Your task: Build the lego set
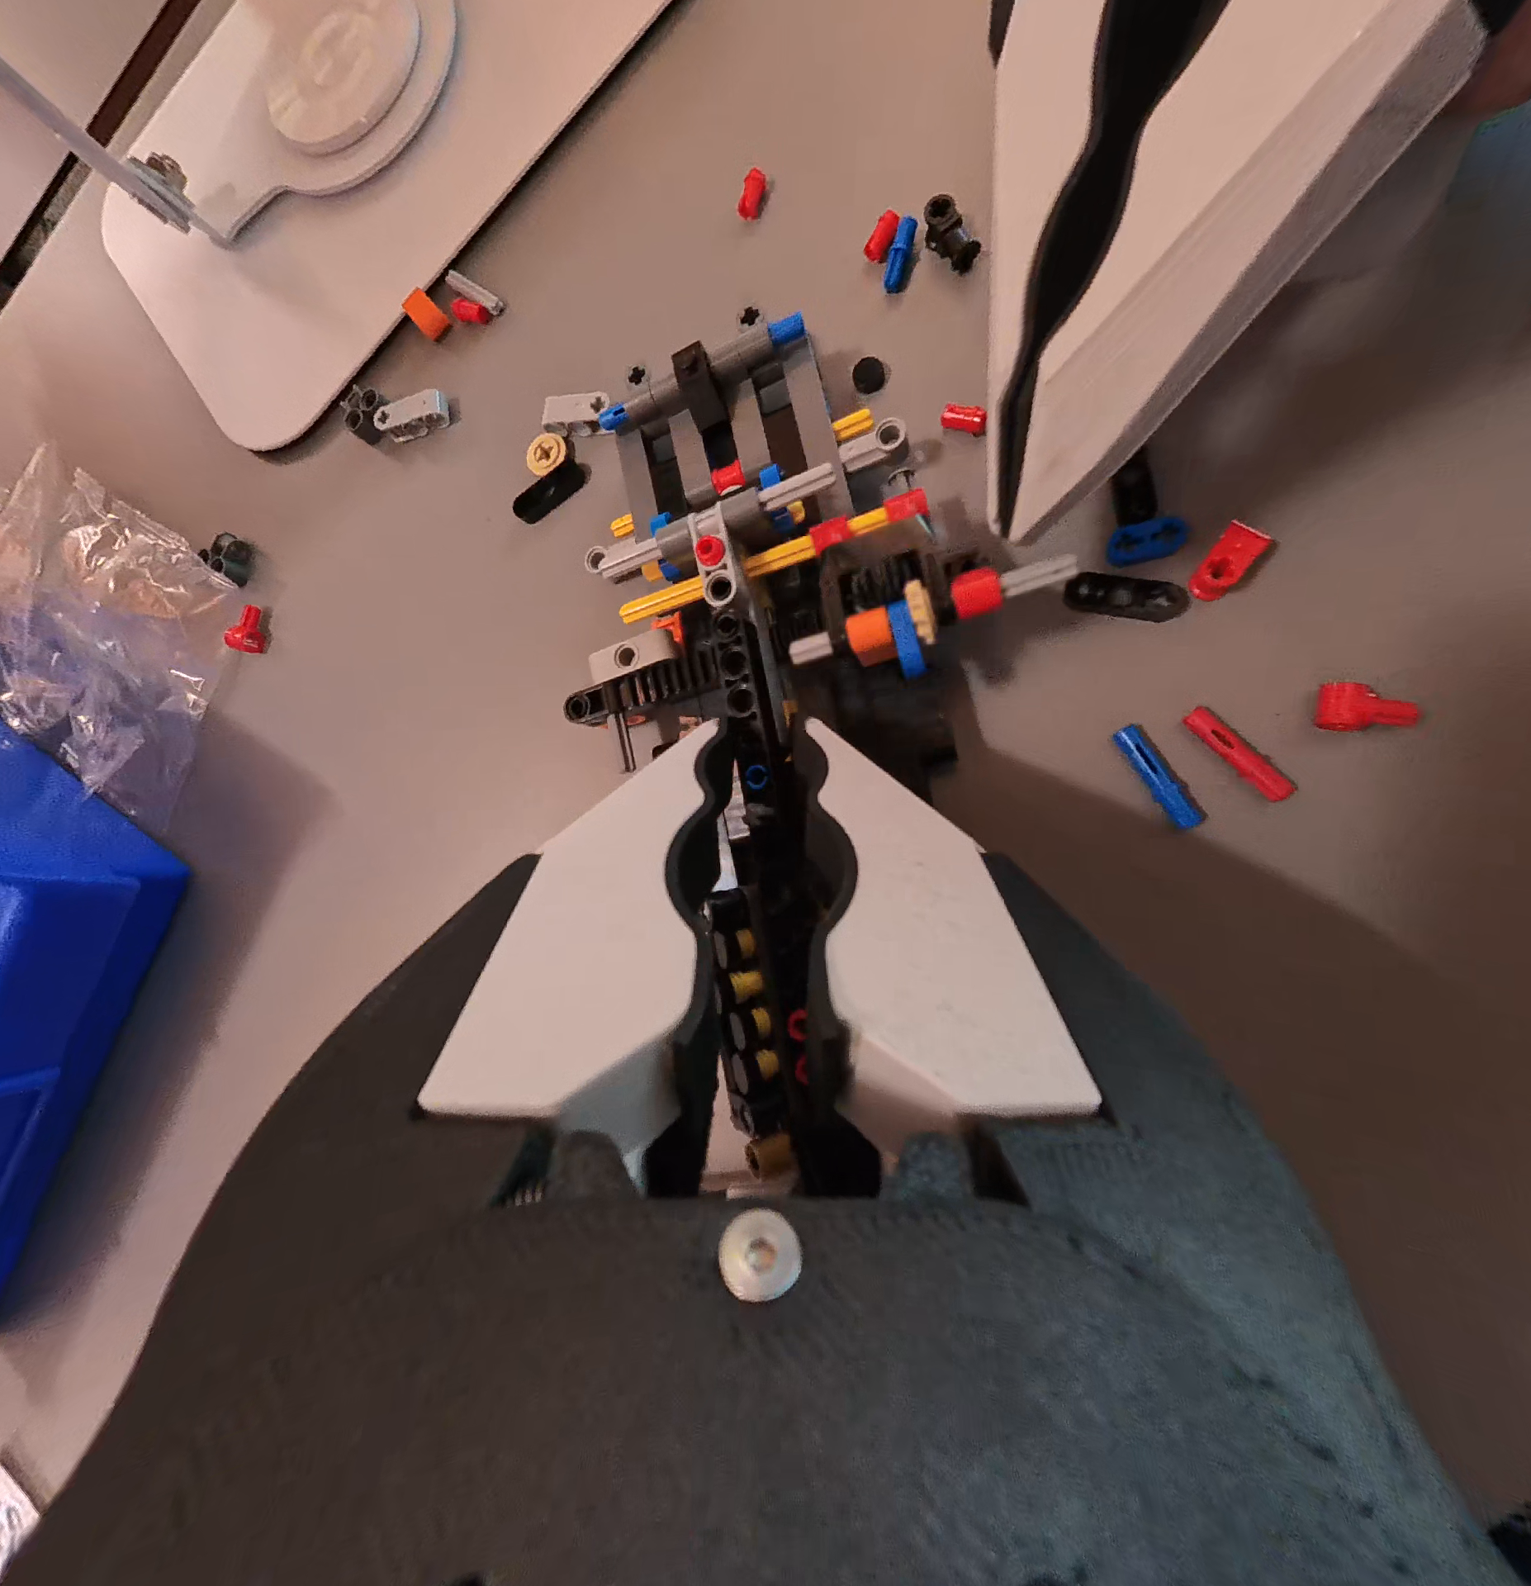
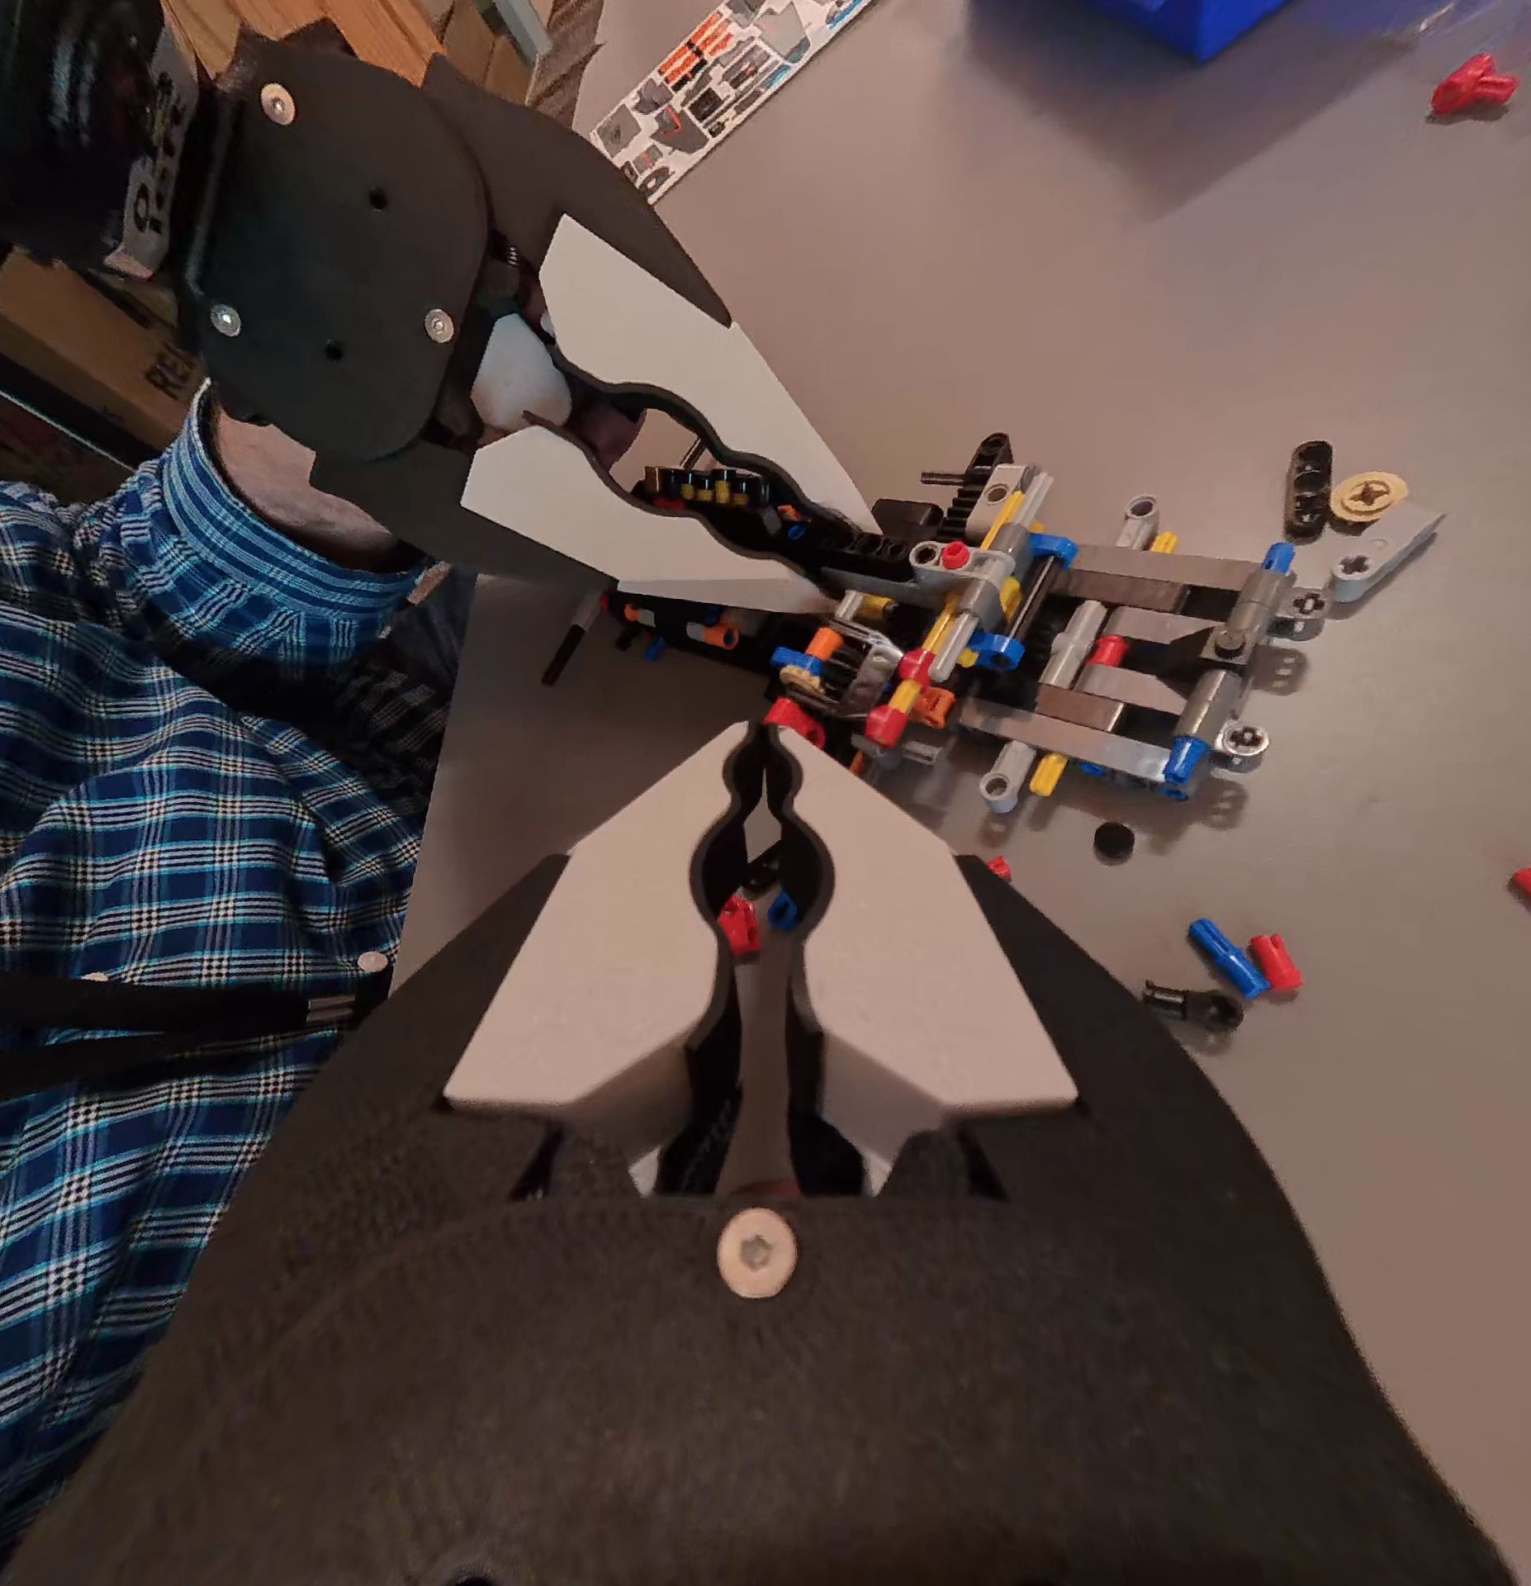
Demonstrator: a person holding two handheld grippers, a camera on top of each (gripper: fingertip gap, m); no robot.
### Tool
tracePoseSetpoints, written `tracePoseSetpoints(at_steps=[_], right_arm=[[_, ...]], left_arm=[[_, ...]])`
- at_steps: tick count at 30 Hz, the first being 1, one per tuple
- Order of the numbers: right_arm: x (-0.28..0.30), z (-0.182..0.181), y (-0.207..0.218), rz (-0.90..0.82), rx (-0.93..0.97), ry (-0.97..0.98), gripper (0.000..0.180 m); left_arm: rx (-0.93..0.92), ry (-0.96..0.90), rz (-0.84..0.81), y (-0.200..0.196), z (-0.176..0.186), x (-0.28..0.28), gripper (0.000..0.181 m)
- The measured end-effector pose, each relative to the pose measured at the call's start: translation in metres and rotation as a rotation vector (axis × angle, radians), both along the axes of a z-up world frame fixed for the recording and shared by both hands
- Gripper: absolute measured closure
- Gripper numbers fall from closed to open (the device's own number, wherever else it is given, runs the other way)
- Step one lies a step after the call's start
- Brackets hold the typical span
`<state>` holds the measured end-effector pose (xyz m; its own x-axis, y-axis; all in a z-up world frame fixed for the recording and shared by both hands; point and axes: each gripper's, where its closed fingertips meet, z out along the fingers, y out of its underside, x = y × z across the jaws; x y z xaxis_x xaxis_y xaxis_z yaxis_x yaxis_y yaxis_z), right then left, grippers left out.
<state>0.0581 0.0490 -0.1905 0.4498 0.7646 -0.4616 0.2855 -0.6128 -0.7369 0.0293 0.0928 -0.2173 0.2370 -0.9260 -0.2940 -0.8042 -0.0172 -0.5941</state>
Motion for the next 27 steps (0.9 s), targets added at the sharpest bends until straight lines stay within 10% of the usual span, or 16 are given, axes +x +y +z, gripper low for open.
tracePoseSetpoints(at_steps=[17,27], right_arm=[[-0.008,-0.026,-0.004,-0.022,0.230,-0.364,0.171],[-0.010,-0.022,-0.006,-0.041,0.130,-0.237,0.172]], left_arm=[[-0.009,-0.002,-0.018,0.000,0.000,0.002,0.170],[-0.016,-0.007,-0.021,-0.001,0.000,0.003,0.170]])
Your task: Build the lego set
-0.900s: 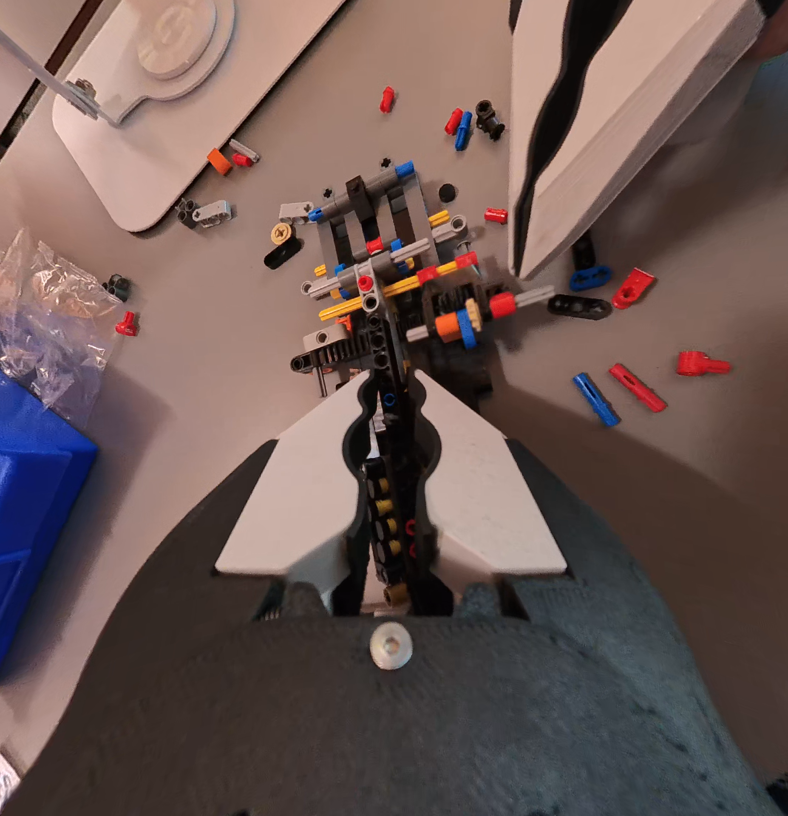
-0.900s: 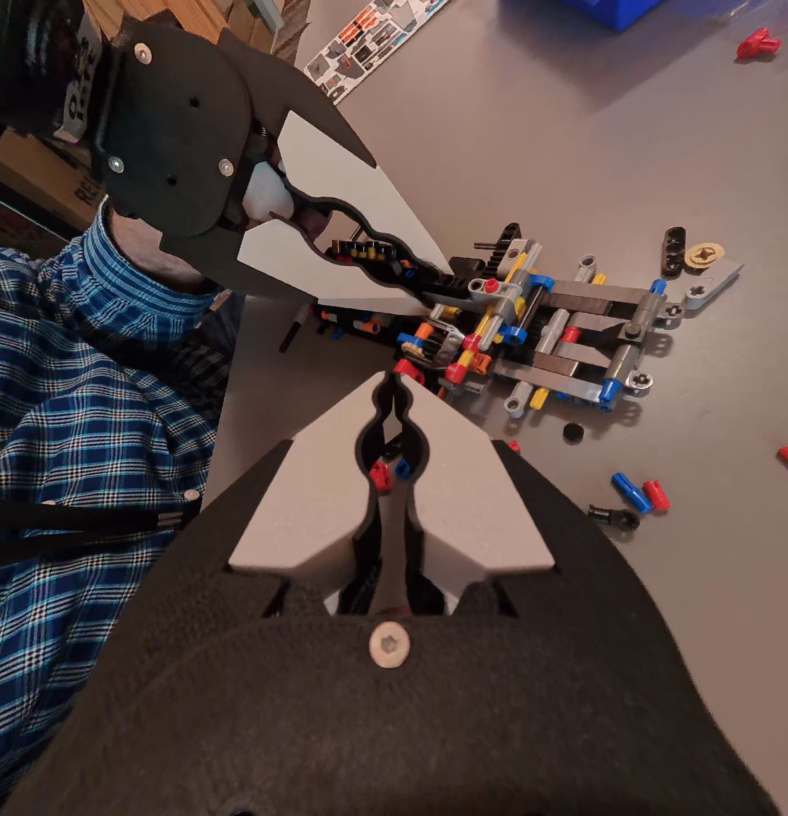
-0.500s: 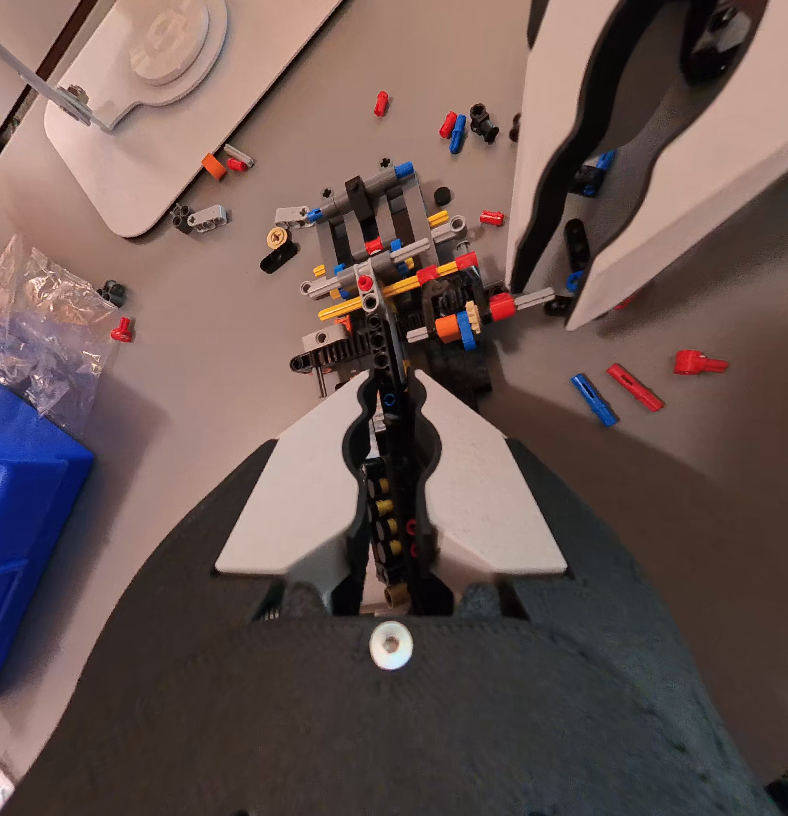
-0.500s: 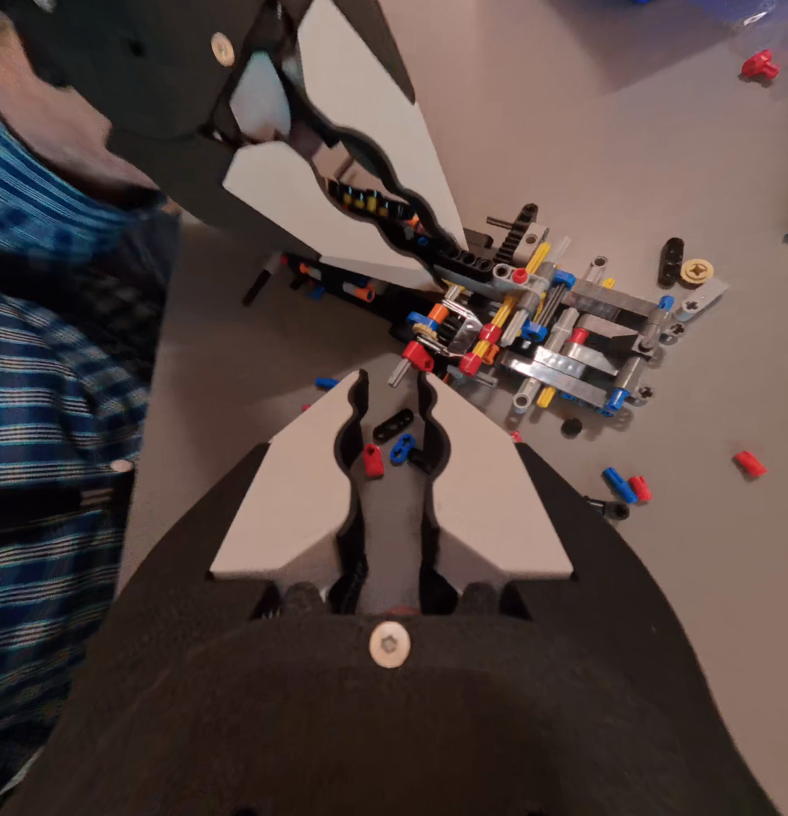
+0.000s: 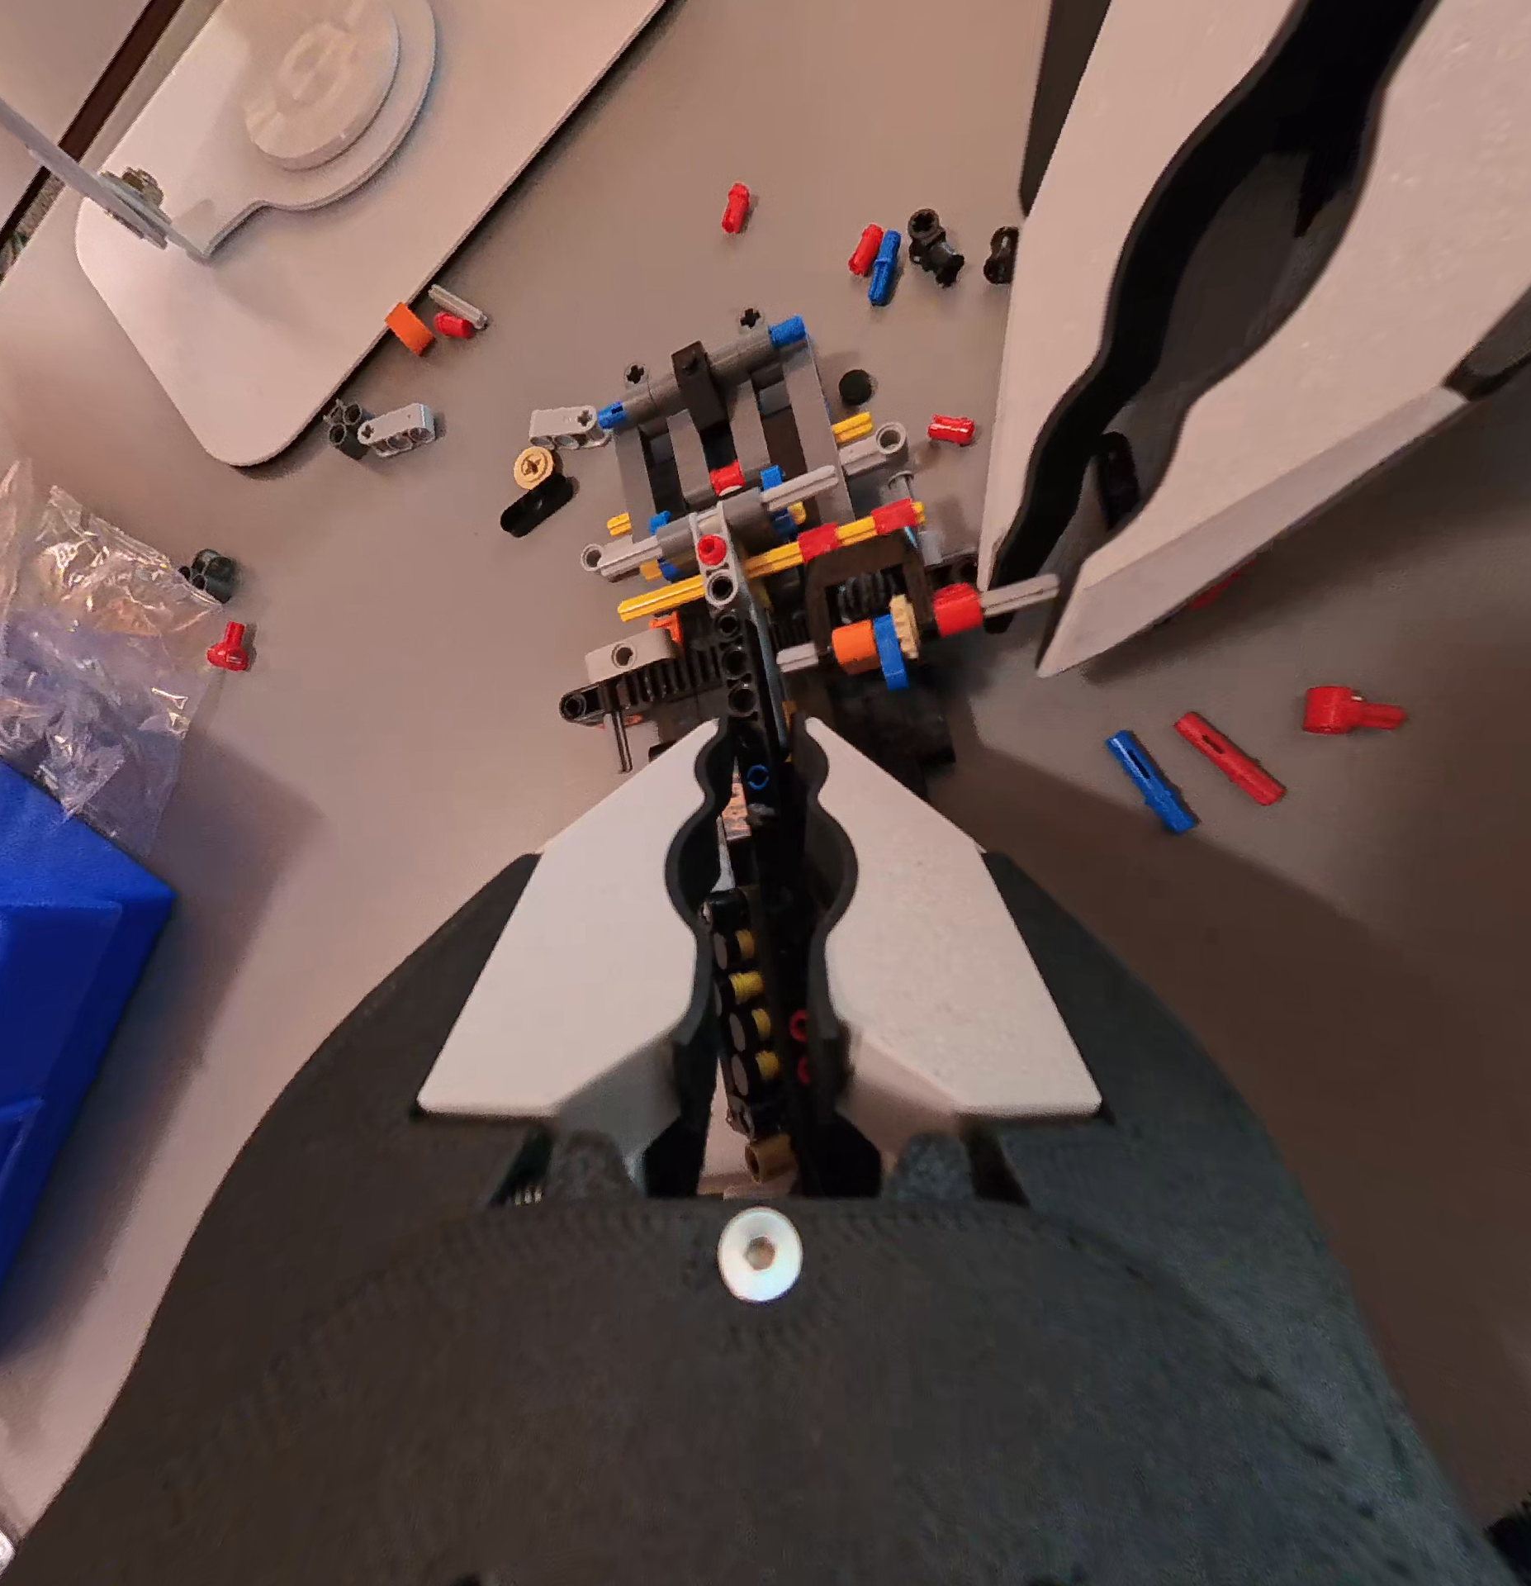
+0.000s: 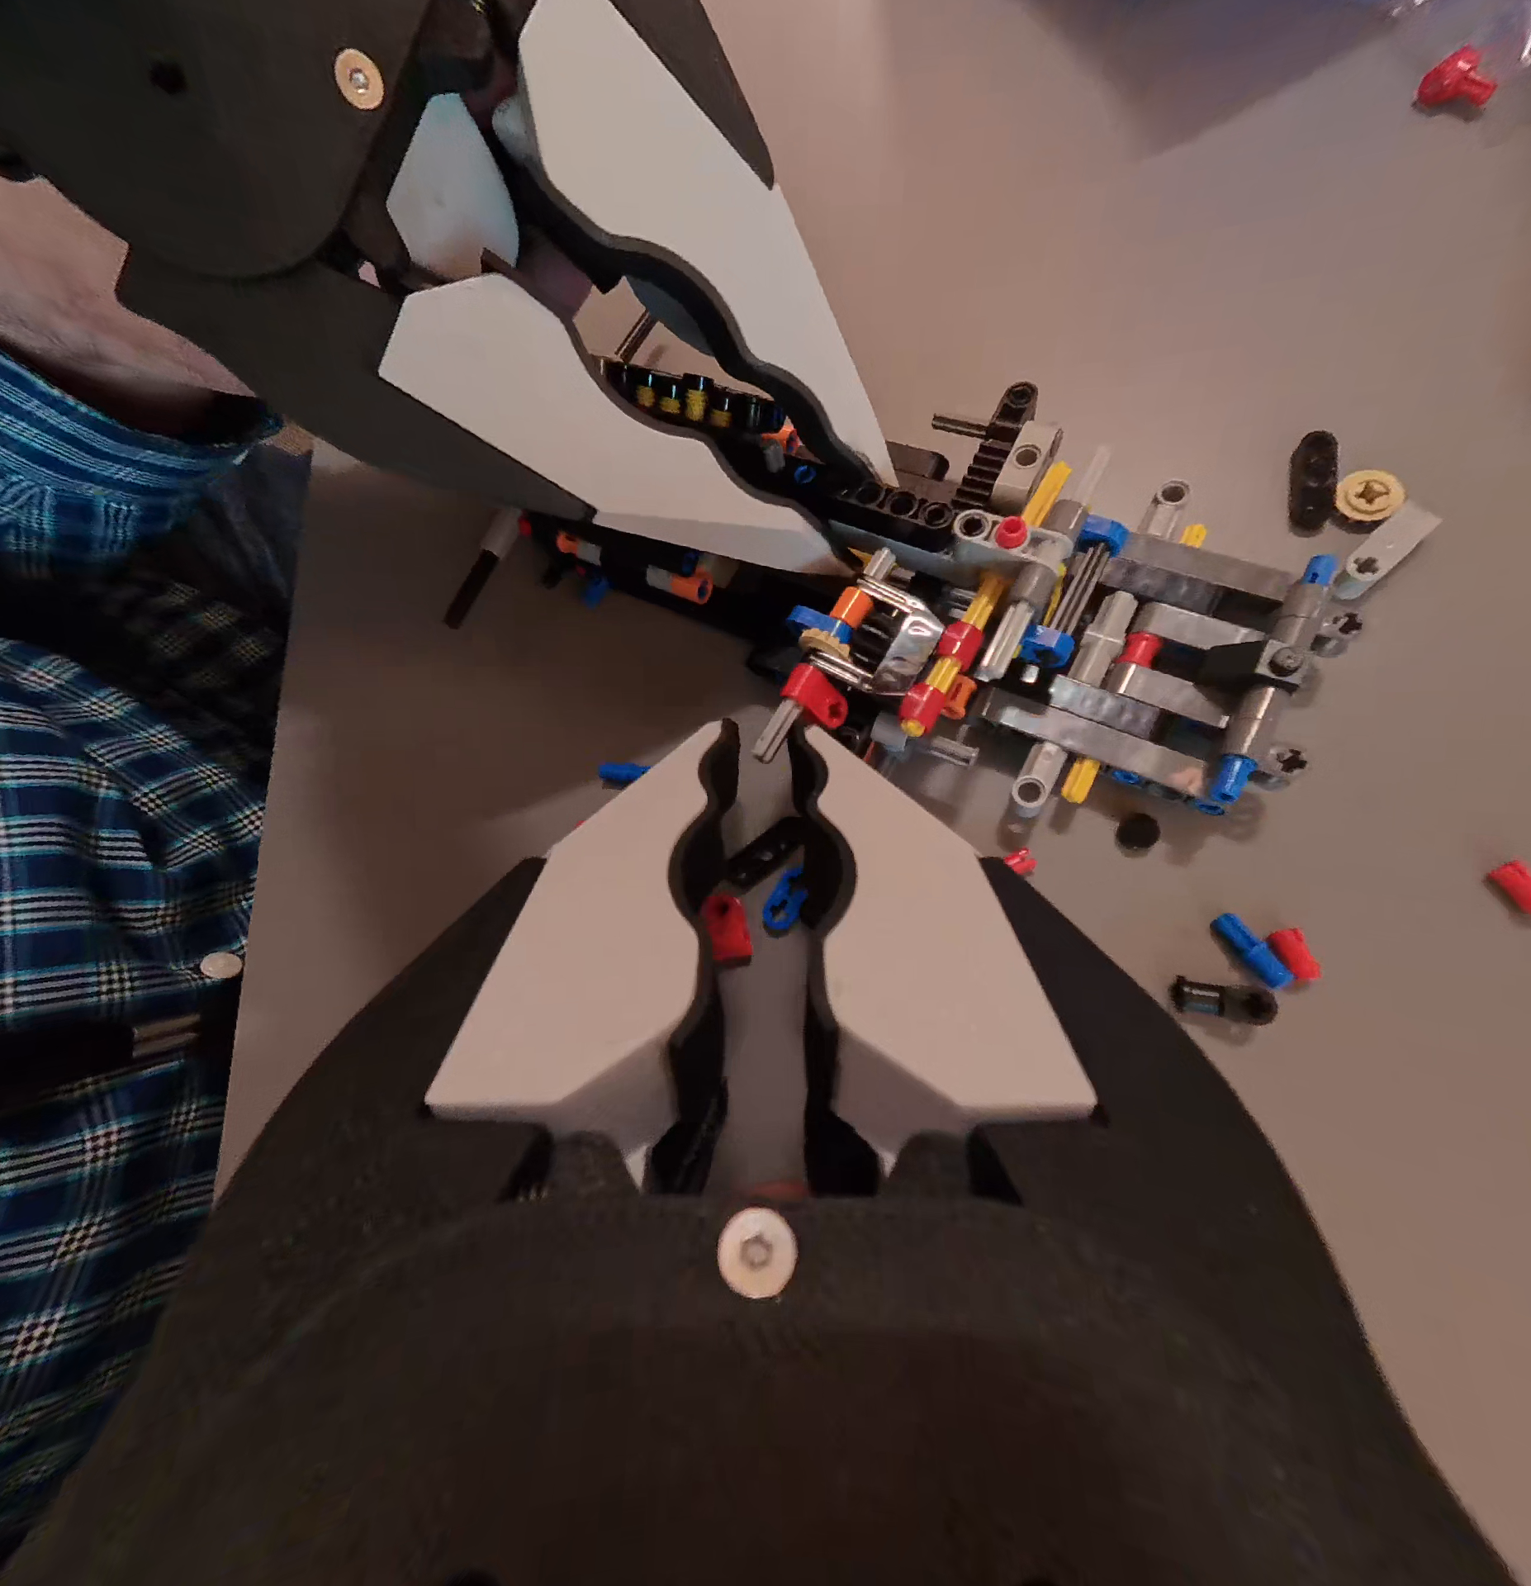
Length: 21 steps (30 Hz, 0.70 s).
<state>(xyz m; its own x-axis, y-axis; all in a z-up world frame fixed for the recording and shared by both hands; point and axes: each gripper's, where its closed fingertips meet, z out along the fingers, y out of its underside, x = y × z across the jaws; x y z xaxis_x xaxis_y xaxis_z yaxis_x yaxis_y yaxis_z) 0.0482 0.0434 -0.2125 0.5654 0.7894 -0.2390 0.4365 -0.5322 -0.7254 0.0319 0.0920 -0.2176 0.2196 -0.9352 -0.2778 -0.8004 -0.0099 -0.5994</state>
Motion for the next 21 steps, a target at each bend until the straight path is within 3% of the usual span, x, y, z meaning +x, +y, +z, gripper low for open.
tracePoseSetpoints(at_steps=[8,21], right_arm=[[0.005,0.000,0.001,0.019,0.177,-0.209,0.165],[0.008,0.003,0.008,-0.031,0.272,-0.298,0.159]], left_arm=[[0.009,0.004,0.004,0.001,0.000,0.001,0.169],[0.000,-0.009,0.011,0.002,0.000,0.000,0.170]])
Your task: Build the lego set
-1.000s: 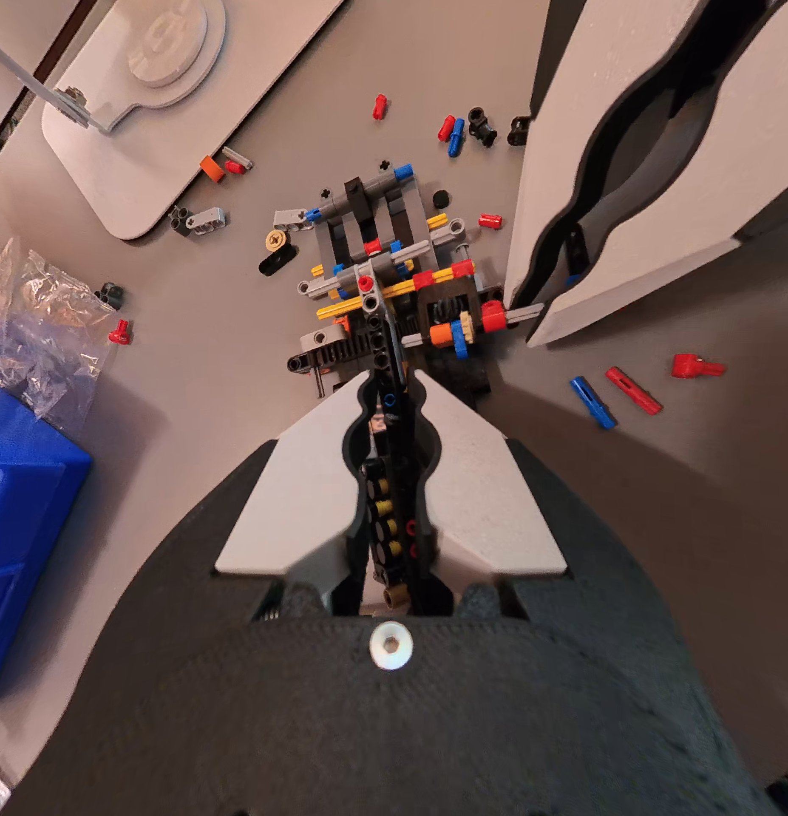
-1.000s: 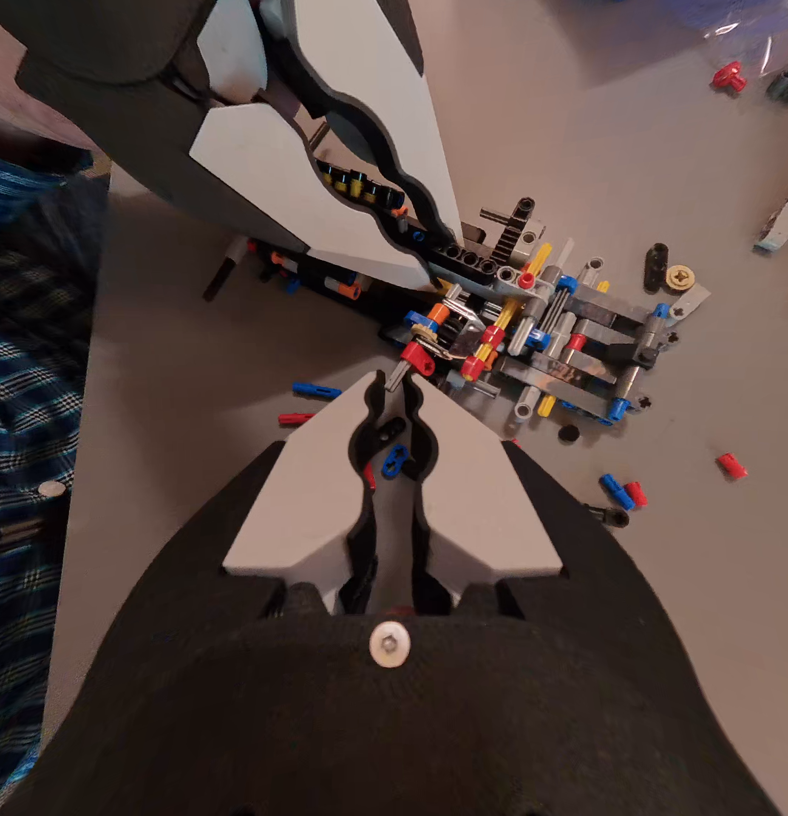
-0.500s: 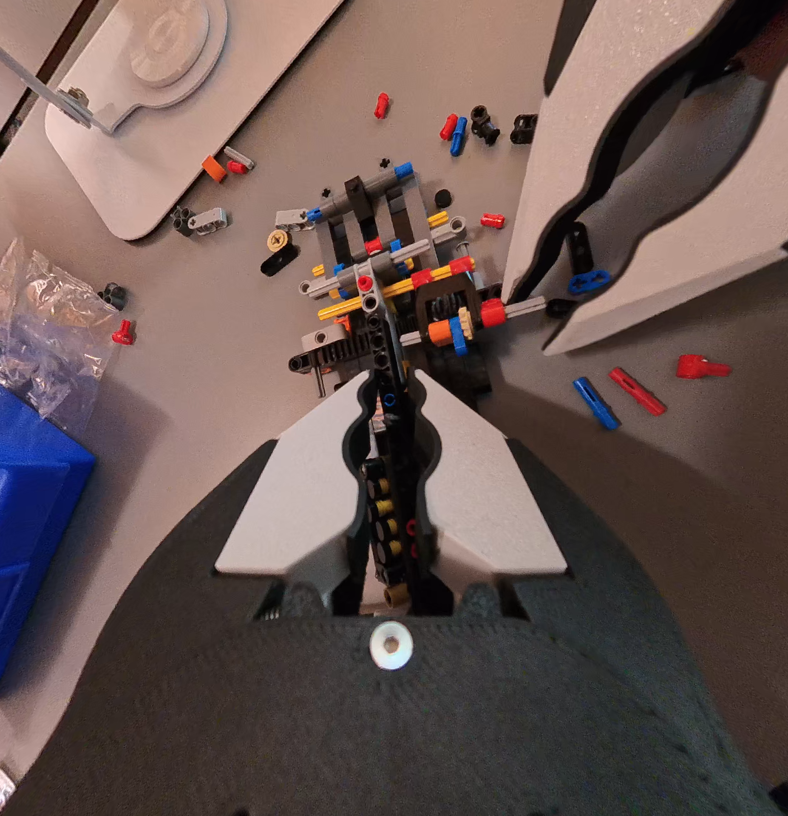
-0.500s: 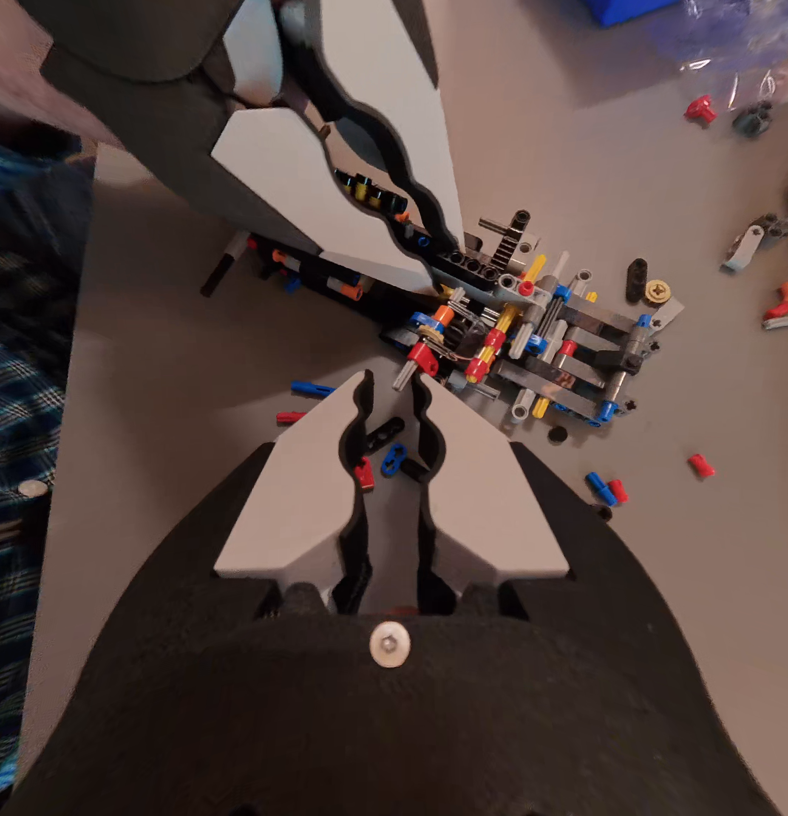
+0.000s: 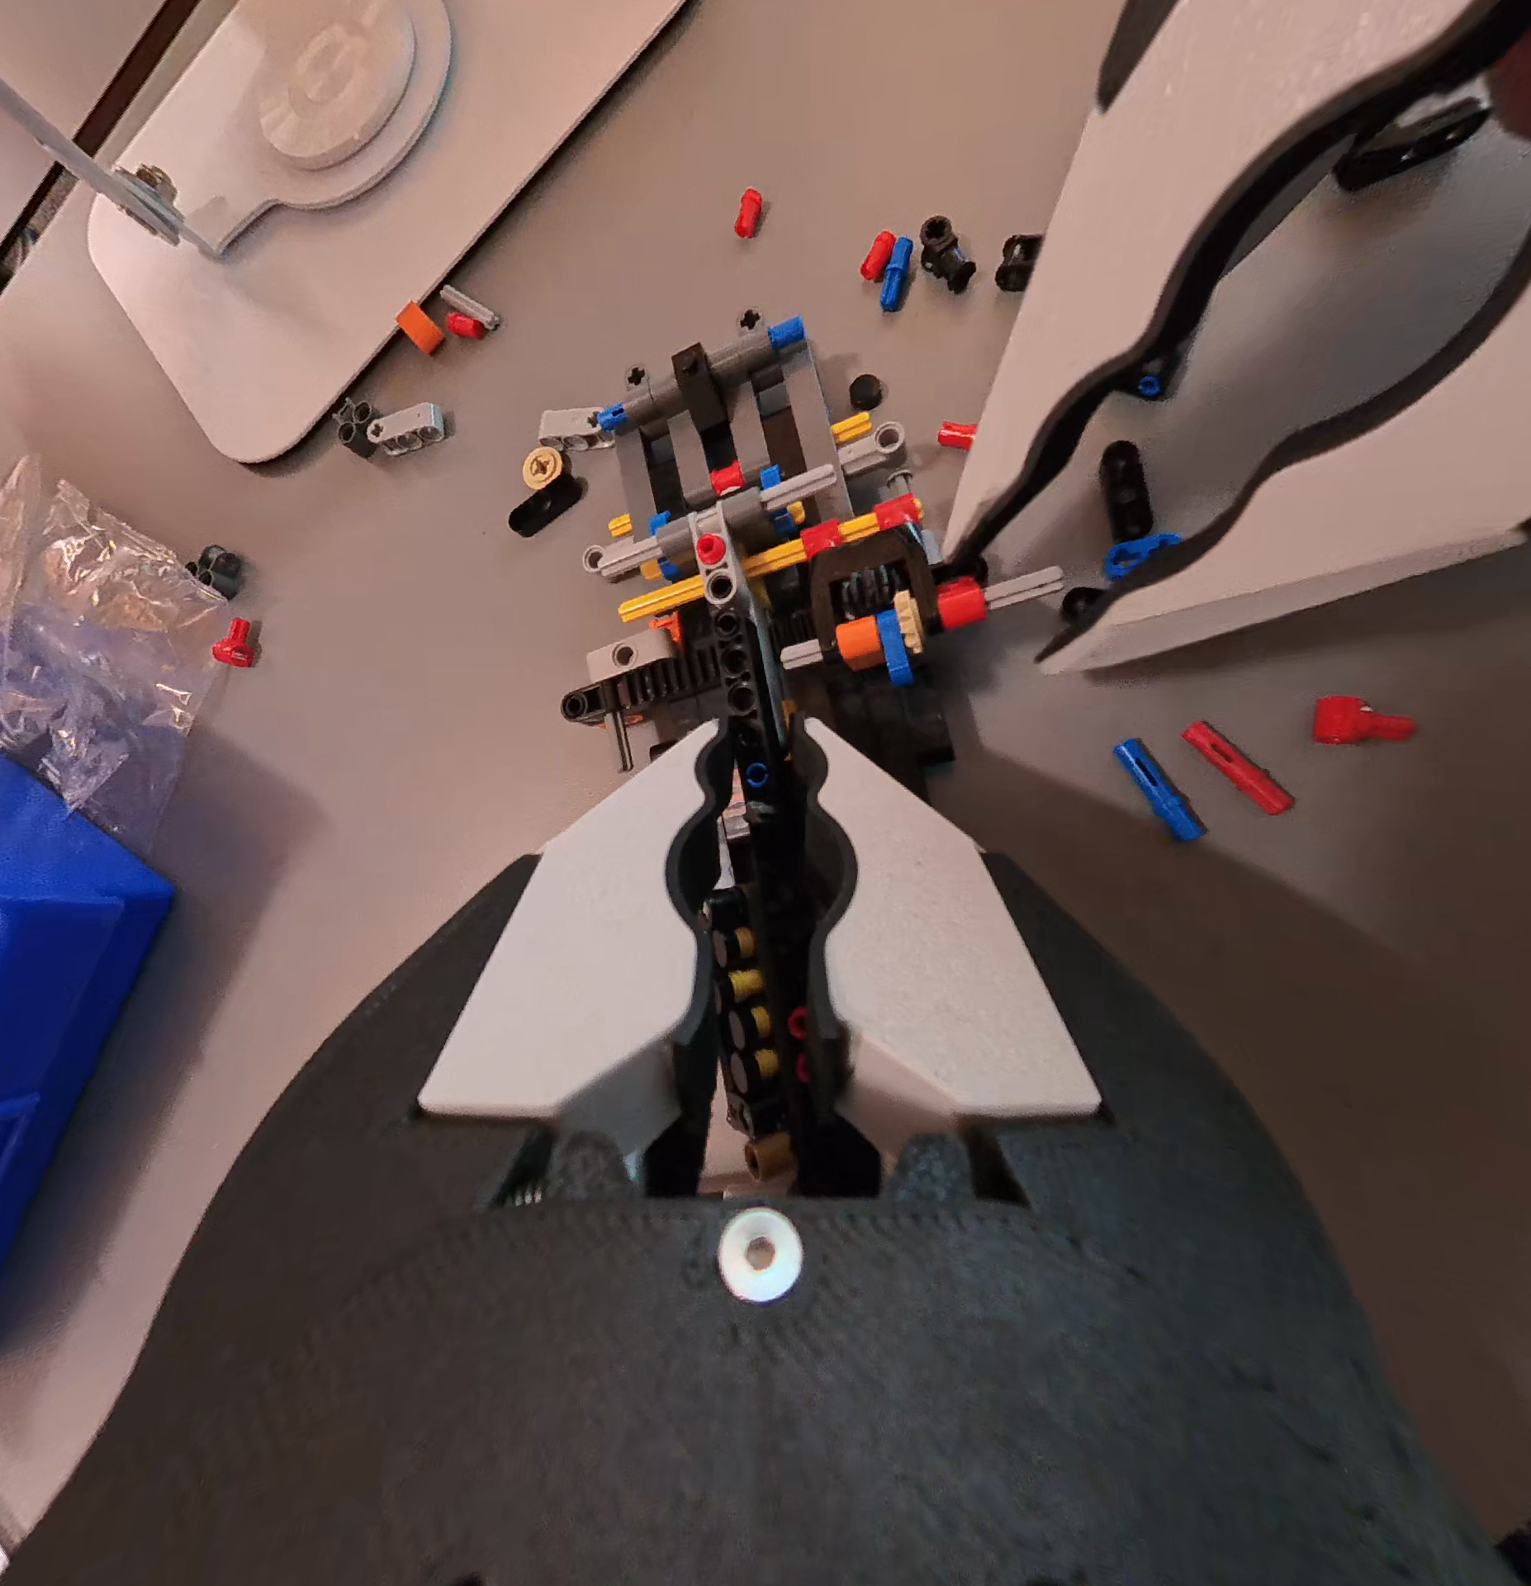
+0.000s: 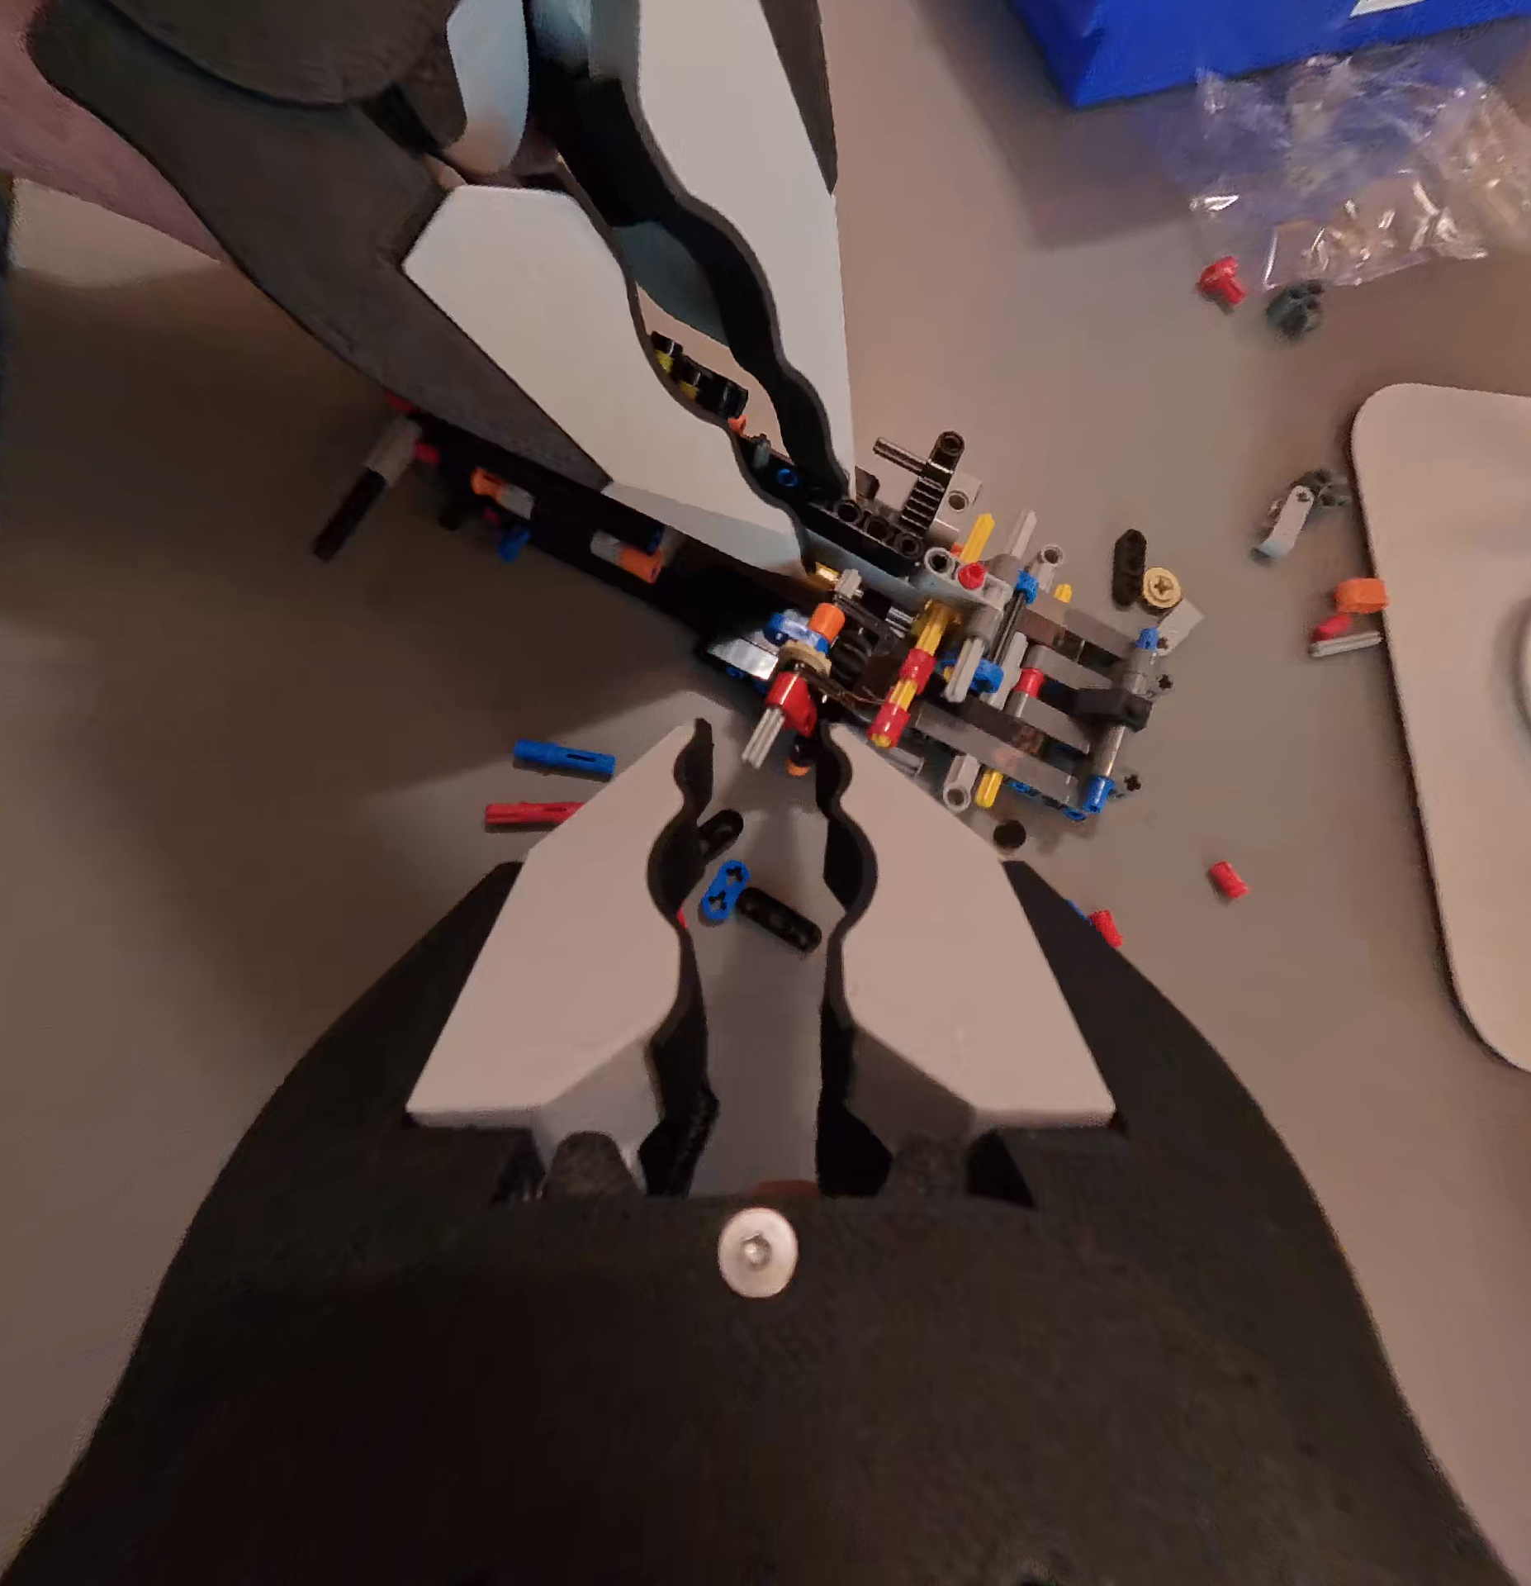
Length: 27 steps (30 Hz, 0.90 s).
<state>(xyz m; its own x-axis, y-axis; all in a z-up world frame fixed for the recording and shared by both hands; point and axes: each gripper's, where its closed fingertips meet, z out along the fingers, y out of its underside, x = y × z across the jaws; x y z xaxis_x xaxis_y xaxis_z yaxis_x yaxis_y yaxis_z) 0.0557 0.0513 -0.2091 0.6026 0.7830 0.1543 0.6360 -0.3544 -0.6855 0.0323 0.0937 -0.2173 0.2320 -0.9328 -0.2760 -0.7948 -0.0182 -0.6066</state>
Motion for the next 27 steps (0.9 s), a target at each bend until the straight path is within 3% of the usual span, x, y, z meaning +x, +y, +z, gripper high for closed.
tracePoseSetpoints(at_steps=[5,16,27], right_arm=[[-0.0005,-0.0034,0.0072,-0.017,0.075,-0.075,0.170],[-0.0034,0.0007,0.0062,-0.088,-0.167,0.280,0.173],[-0.0012,-0.0039,0.0084,-0.082,0.046,-0.015,0.172]], left_arm=[[-0.002,-0.003,-0.006,-0.0014,0.0002,0.0012,0.170],[-0.003,-0.014,-0.005,-0.0003,0.0005,0.0011,0.170],[0.003,-0.020,-0.011,-0.0003,0.0013,0.0016,0.170]])
